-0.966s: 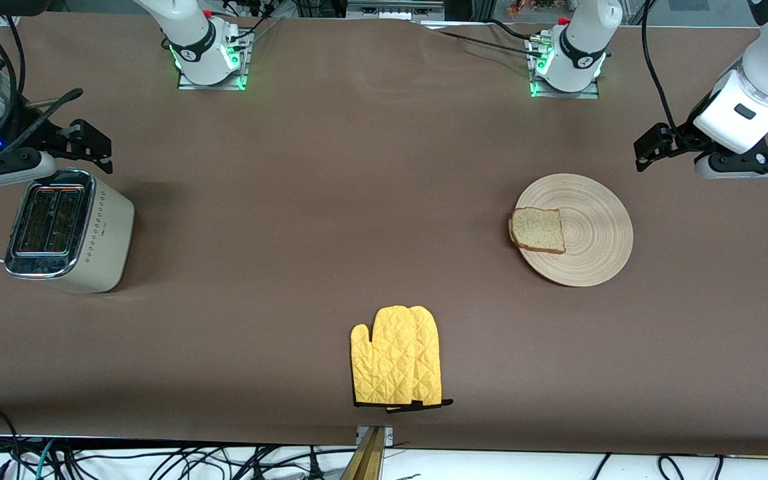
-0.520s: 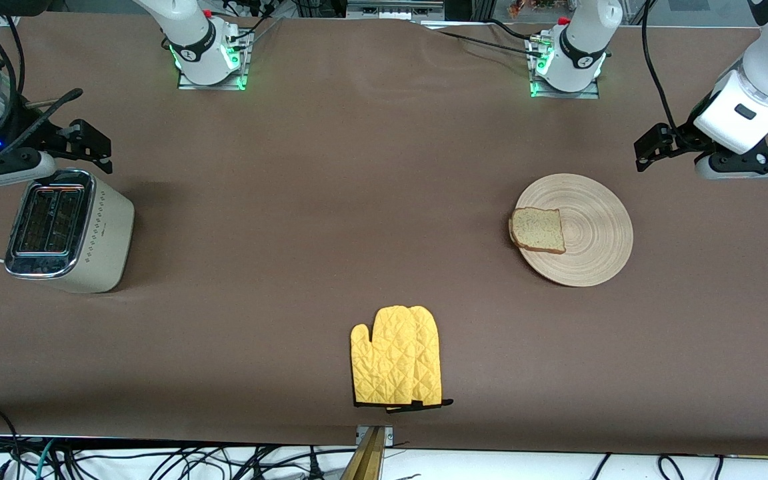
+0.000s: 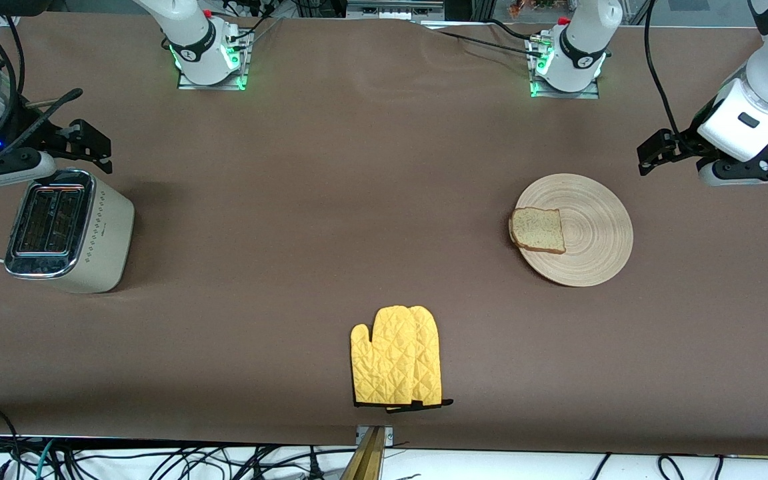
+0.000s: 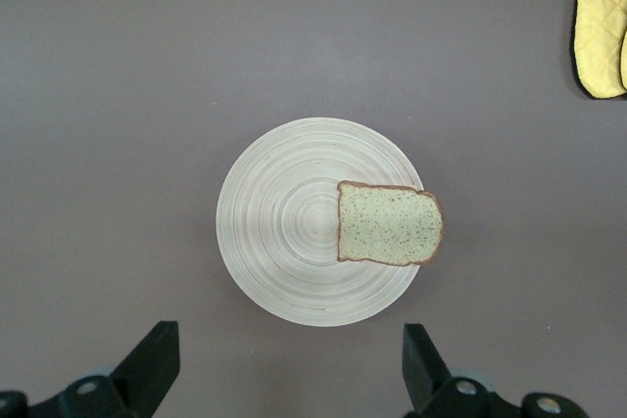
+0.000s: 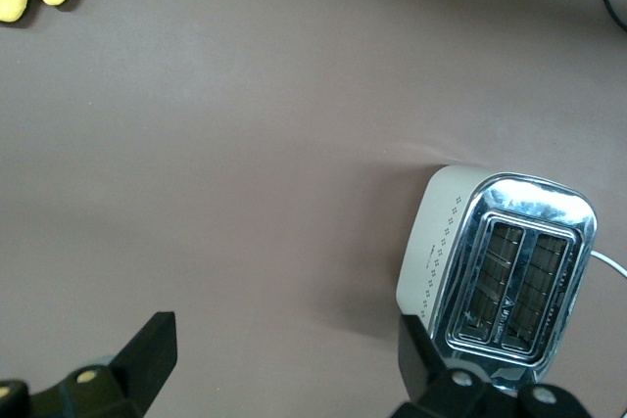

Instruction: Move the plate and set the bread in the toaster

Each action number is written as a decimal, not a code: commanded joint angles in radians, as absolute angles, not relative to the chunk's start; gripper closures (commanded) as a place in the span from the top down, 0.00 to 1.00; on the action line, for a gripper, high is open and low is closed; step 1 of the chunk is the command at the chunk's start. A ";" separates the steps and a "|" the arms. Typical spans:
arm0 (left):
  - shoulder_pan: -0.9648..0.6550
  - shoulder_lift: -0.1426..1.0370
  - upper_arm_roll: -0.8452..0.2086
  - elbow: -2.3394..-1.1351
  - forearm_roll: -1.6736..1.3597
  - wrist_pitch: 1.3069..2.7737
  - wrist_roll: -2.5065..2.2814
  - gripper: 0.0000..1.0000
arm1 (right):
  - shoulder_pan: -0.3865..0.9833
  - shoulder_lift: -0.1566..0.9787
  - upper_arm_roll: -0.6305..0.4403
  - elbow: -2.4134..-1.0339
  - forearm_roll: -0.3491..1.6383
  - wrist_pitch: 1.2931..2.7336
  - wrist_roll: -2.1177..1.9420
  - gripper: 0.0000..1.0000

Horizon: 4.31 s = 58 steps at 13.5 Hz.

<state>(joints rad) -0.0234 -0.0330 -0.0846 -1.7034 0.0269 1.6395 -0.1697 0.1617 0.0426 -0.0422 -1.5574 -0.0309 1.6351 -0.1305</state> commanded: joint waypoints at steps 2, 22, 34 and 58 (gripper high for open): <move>0.037 0.000 -0.086 -1.657 -0.027 1.606 -0.154 1.00 | 0.164 0.034 -0.041 -1.549 -0.044 1.617 -0.140 1.00; 0.667 0.621 -0.087 -1.599 -0.606 1.597 0.931 1.00 | 0.163 0.035 -0.040 -1.559 -0.044 1.615 -0.132 1.00; 0.713 0.814 -0.086 -1.543 -0.689 1.647 0.983 1.00 | 0.163 0.037 -0.041 -1.560 -0.044 1.615 -0.133 1.00; 0.661 0.796 -0.147 -1.792 -0.798 1.680 0.985 0.00 | 0.164 0.035 -0.041 -1.560 -0.044 1.615 -0.137 1.00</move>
<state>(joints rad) 0.6553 0.8074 -0.1426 -1.7809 -0.7947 1.6884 0.9651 0.1616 0.0443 -0.0421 -1.5597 -0.0320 1.6248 -0.1304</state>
